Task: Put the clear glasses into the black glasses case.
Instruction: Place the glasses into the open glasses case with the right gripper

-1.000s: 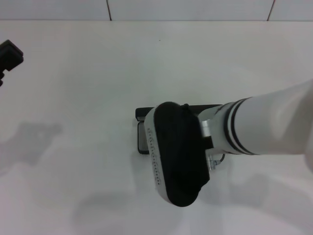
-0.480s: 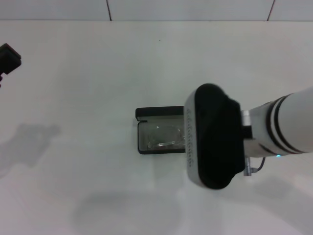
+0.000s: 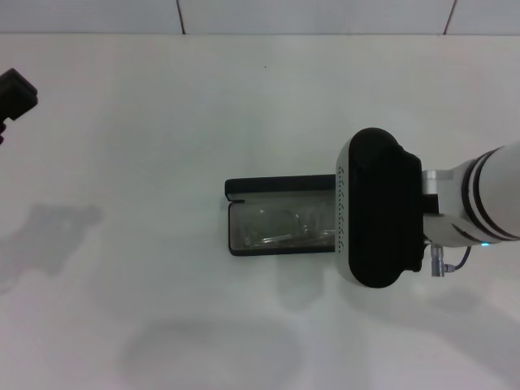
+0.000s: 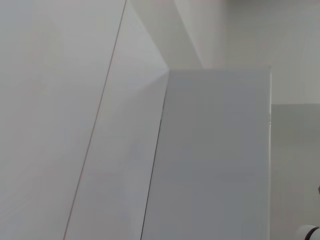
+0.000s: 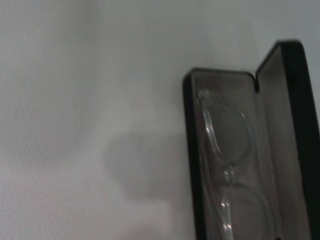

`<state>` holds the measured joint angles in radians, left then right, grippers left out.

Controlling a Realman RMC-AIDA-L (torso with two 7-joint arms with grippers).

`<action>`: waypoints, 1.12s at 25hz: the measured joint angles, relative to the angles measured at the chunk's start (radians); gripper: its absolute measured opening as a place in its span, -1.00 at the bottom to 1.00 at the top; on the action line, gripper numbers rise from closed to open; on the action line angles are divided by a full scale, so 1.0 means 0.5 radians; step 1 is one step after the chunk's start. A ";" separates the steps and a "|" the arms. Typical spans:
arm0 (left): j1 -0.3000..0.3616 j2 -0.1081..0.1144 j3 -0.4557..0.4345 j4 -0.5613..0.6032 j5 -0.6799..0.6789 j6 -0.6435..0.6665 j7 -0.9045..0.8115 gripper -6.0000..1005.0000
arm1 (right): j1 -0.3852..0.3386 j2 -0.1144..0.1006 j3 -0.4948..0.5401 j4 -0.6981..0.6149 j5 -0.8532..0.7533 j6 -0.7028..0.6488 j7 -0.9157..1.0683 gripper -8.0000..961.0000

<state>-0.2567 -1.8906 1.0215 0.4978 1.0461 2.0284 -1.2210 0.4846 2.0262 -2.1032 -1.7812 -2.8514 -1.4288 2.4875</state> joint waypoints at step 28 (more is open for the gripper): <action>-0.003 -0.004 0.000 -0.020 0.002 -0.001 -0.018 -0.87 | 0.015 0.003 -0.030 0.364 -0.059 0.390 -0.010 -0.97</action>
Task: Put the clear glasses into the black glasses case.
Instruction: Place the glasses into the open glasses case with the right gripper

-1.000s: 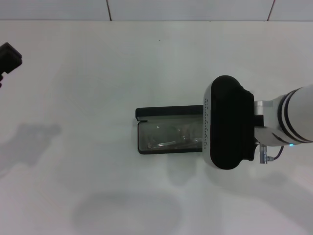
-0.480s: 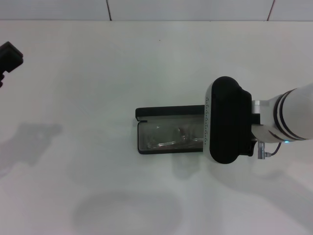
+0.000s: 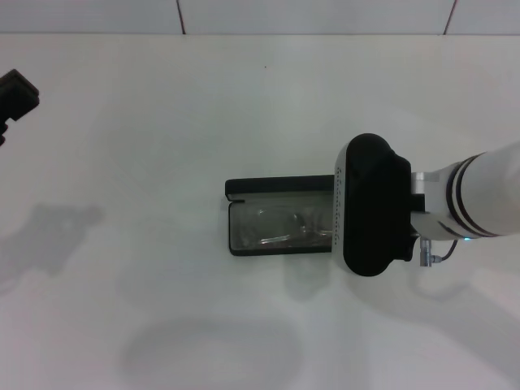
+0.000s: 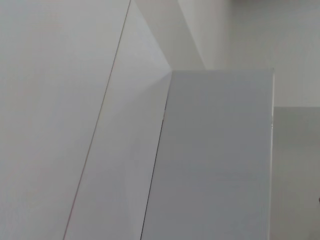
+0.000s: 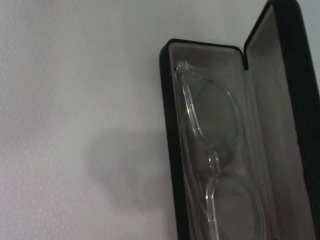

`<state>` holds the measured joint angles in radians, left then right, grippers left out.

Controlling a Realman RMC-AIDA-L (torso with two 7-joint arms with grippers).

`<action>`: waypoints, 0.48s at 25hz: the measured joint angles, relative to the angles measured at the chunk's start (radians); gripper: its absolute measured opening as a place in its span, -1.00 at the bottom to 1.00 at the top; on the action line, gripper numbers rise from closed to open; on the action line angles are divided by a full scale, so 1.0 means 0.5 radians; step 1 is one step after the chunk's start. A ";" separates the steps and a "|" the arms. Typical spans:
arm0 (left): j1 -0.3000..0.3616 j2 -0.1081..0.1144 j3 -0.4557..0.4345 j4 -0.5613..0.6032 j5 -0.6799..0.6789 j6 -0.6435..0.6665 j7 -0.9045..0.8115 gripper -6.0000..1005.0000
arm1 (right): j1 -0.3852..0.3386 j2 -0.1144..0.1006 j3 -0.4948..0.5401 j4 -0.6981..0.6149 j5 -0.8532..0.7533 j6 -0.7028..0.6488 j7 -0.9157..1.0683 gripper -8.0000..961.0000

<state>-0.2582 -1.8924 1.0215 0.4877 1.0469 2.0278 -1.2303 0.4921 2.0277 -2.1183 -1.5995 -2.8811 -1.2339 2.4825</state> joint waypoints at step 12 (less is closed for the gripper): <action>0.015 -0.004 0.000 0.000 -0.002 0.000 -0.003 -0.87 | -0.002 0.000 -0.044 0.044 0.007 0.095 -0.004 -0.97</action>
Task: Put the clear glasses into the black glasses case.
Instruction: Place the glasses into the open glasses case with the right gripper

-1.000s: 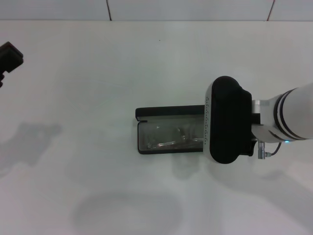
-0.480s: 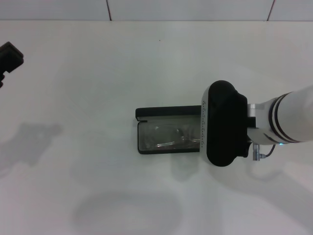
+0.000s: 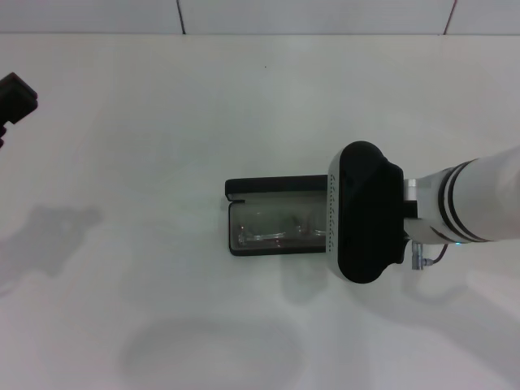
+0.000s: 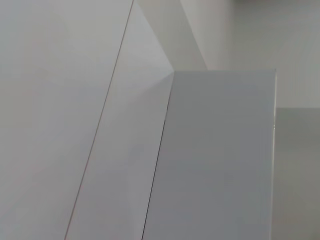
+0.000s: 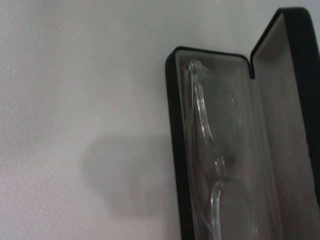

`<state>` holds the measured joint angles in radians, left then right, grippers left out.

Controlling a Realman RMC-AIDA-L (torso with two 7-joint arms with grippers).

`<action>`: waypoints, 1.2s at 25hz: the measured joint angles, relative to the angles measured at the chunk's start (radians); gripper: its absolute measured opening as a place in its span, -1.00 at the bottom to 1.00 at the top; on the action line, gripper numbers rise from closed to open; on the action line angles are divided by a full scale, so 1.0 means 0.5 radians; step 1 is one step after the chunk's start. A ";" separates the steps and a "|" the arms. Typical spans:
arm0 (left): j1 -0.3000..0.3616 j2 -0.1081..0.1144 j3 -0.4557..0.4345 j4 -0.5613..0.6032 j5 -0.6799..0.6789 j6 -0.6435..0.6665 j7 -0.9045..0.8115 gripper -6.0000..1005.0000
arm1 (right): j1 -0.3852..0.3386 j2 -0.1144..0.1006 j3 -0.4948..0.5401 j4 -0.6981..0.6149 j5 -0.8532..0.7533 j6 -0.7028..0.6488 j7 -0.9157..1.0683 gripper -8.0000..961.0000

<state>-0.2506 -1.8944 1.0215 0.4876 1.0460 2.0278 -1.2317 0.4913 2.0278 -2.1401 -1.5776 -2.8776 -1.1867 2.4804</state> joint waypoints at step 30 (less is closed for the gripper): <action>0.035 -0.013 0.000 -0.006 0.019 0.003 0.014 -0.87 | -0.064 0.000 -0.032 -0.175 0.001 -0.103 0.069 -0.97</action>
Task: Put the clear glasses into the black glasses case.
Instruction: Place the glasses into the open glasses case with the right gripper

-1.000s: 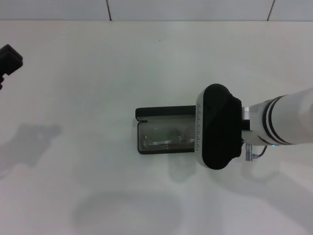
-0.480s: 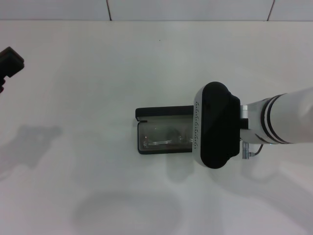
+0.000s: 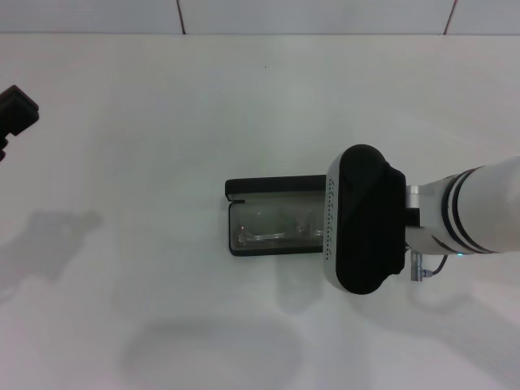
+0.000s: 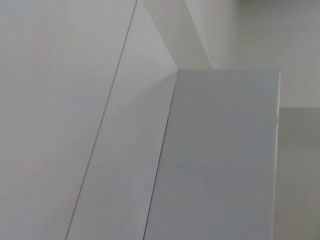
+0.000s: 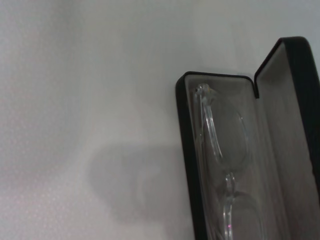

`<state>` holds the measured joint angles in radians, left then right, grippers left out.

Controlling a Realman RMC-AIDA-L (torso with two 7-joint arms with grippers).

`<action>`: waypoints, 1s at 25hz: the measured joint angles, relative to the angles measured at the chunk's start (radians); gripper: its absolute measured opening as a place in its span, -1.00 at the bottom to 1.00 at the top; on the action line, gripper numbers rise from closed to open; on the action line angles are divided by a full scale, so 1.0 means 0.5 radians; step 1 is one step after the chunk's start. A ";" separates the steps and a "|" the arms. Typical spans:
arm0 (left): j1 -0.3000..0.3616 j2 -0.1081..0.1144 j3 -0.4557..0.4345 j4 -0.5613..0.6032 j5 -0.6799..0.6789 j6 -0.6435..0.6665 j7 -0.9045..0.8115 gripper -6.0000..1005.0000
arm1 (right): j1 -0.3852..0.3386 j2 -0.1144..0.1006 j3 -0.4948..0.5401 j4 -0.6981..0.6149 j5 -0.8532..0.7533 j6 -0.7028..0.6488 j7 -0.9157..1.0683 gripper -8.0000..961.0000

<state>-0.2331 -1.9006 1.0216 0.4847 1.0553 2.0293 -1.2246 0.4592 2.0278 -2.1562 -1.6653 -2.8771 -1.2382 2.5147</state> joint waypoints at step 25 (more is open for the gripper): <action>-0.012 0.000 0.000 0.000 0.000 0.000 0.001 -0.87 | 0.017 0.000 -0.001 0.161 0.021 0.166 -0.018 -0.98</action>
<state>-0.2390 -1.9005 1.0216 0.4847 1.0553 2.0294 -1.2240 0.4679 2.0278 -2.1567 -1.5850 -2.8667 -1.1551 2.5057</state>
